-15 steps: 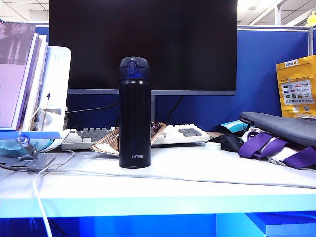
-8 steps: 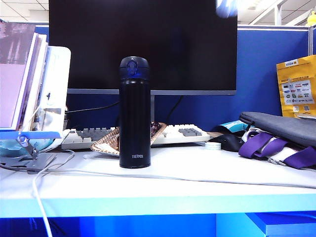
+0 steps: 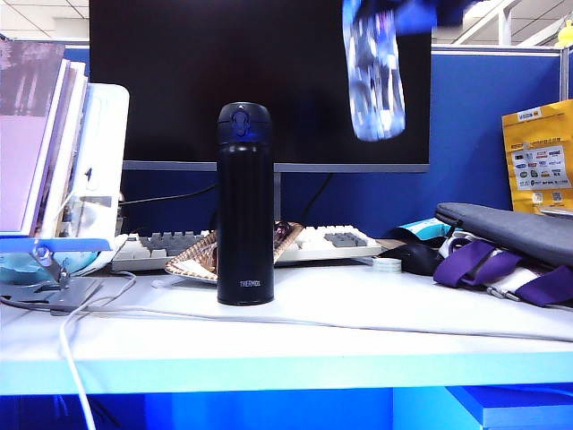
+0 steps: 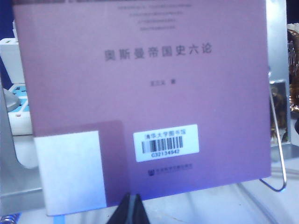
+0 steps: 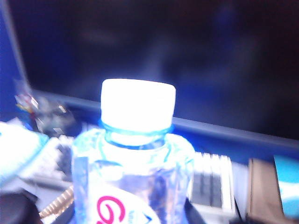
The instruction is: Pick up the mineral water bottle and place it vertically to the right of the black thermos cup.
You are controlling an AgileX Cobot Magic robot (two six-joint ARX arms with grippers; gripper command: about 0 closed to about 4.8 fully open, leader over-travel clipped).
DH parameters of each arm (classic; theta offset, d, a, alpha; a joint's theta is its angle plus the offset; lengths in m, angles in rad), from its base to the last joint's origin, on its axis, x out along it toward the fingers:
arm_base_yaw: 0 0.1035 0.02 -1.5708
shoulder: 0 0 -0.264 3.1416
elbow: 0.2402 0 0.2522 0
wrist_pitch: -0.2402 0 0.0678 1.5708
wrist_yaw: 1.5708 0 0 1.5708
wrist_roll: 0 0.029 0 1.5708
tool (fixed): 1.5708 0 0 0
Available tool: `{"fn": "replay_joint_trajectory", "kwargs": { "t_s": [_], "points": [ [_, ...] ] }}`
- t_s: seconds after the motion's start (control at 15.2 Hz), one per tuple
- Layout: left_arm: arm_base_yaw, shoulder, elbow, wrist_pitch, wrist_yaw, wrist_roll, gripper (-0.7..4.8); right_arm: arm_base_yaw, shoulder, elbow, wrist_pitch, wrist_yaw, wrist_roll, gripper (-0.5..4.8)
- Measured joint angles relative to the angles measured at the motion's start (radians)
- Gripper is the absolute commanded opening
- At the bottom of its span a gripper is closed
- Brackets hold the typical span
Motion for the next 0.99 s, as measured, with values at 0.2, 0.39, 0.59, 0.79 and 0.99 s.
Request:
{"fn": "replay_joint_trajectory", "kwargs": {
  "t_s": [0.2, 0.39, 0.59, 0.79, 0.99],
  "points": [
    [0.000, 0.000, 0.000, 0.000, 0.000, 0.000, -0.05, 0.000, 0.071, 0.000, 0.037, -0.001, -0.026, 2.20],
    [0.000, 0.000, 0.000, 0.000, 0.000, 0.000, -0.05, 0.006, 0.114, -0.029, 0.080, 0.000, -0.055, 2.20],
    [0.000, 0.000, 0.000, 0.000, 0.000, 0.000, -0.05, 0.026, 0.142, -0.118, 0.178, 0.012, -0.055, 2.20],
    [0.000, 0.000, 0.000, 0.000, 0.000, 0.000, -0.05, 0.038, 0.181, -0.175, 0.248, 0.018, -0.055, 2.20],
    [0.000, 0.000, 0.000, 0.000, 0.000, 0.000, -0.05, 0.079, 0.250, -0.173, 0.357, 0.029, -0.055, 2.19]
  ]
}}
